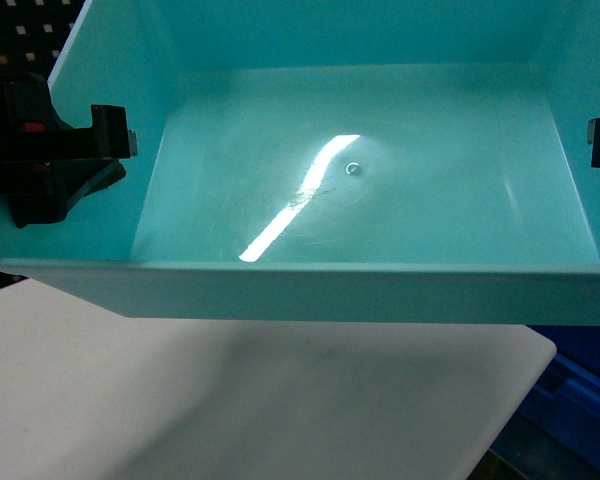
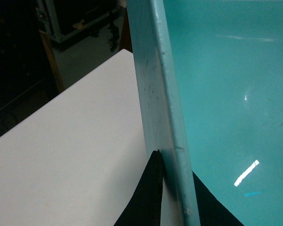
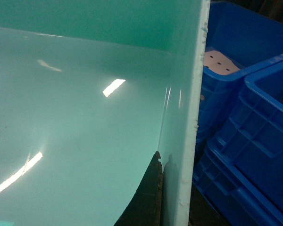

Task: Stack blue boxes stably on right

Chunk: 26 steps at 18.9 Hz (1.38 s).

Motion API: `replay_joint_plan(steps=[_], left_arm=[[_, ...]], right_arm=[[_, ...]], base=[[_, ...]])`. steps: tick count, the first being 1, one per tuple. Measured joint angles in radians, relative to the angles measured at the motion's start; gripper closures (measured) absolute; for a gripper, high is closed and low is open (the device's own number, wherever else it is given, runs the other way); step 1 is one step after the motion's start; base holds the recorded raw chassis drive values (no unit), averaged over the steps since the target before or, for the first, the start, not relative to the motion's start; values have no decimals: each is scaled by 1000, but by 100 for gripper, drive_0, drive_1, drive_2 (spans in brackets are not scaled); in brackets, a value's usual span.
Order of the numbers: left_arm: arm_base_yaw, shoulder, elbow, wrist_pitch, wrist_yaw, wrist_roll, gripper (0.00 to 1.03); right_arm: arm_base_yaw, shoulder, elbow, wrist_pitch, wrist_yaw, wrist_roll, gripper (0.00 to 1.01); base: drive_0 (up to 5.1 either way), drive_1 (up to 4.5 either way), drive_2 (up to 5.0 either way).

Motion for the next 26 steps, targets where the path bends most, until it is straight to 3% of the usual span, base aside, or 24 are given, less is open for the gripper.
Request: replay_joint_plan(steps=[26], left_arm=[[0,0,0,0,0,1,98]], right_arm=[[0,0,0,0,0,0,99]], base=[[-163,-163,-163]])
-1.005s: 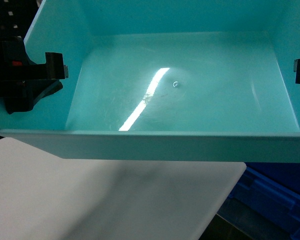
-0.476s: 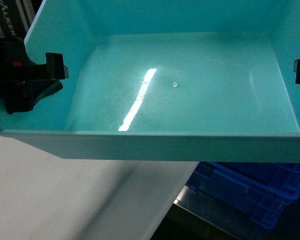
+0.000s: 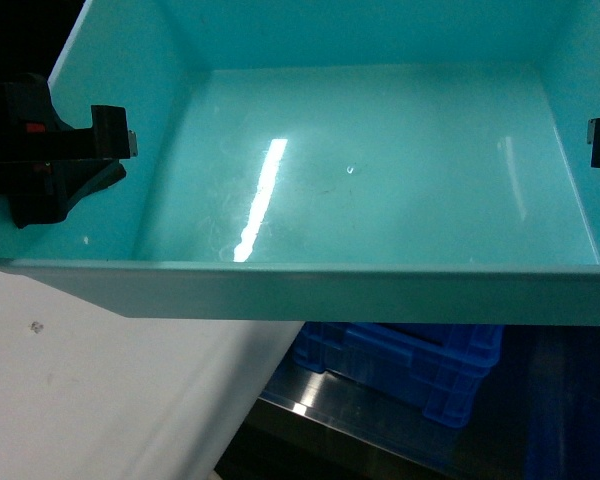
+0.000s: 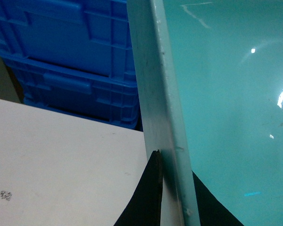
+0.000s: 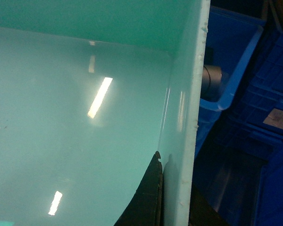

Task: Stack blue boxes stably on right

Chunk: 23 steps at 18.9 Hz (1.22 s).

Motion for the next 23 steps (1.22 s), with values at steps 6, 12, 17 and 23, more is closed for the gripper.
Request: replay_joint_plan(steps=[6,12,17,23], left_arm=[[0,0,0,0,0,0,98],[0,0,0,0,0,0,98],[0,0,0,0,0,0,98],[0,0,0,0,0,0,98]], right_arm=[[0,0,0,0,0,0,99],[0,0,0,0,0,0,99],[0,0,0,0,0,0,99],[0,0,0,0,0,0,99]], base=[[-160,-160,-160],[-161,-161,-161],[-161,-161,-161],[-161,-161,-161]])
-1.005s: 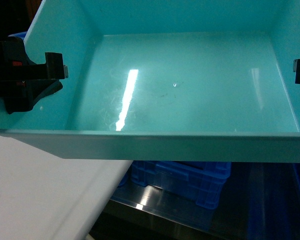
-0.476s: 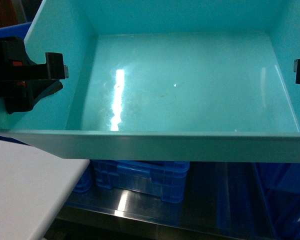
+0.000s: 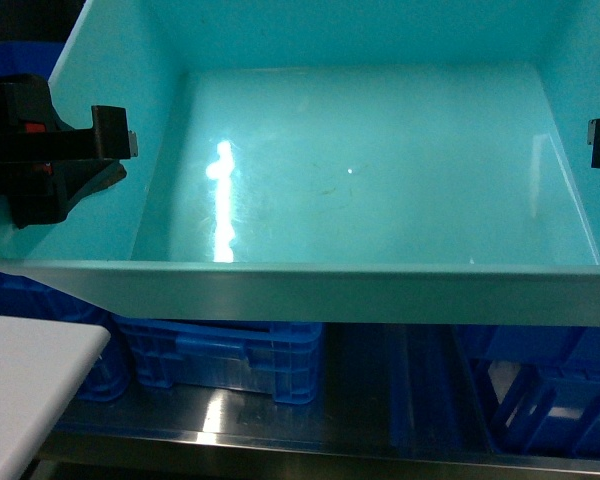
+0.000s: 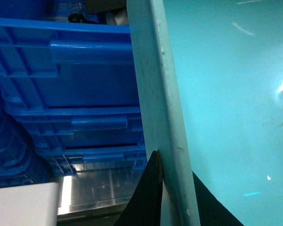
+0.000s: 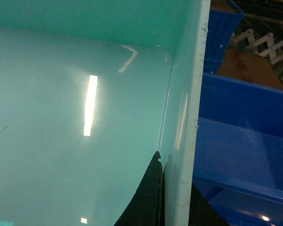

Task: Stack blue boxes stably on right

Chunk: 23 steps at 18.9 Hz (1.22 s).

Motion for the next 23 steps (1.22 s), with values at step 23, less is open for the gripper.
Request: replay_joint_plan(steps=[23], left_arm=[[-3,1,0,-1,-2,0,98]], right_arm=[[-1,0,0,0,-1,0,99]], base=[[22,-176,-176]])
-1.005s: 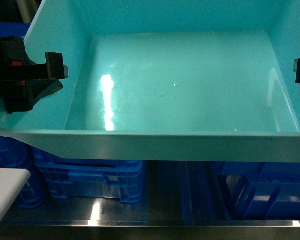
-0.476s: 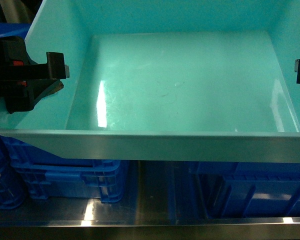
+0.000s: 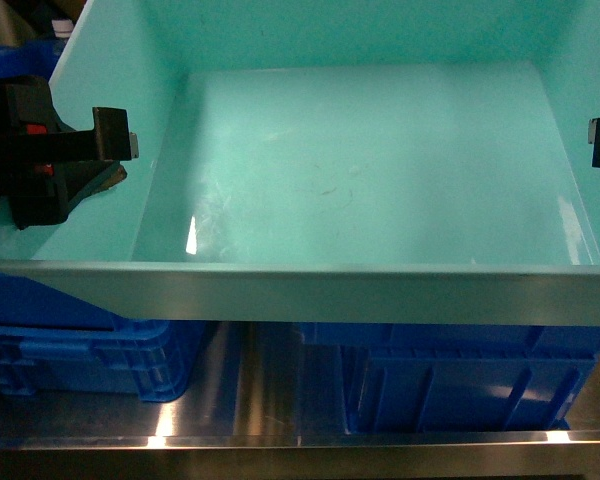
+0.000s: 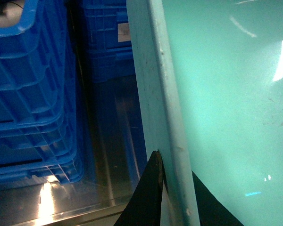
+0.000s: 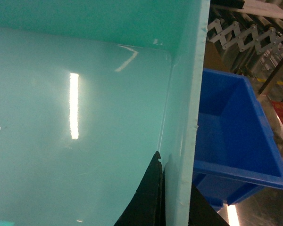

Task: Stack blue boxes stably on right

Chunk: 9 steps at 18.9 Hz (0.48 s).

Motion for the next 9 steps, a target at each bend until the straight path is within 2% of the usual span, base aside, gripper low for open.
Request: replay_joint_plan(steps=[9], left_arm=[[0,1,0,-3,0,0,98]], right_arm=[[0,0,0,-3,0,0,99]], base=[[420,-208,-208]])
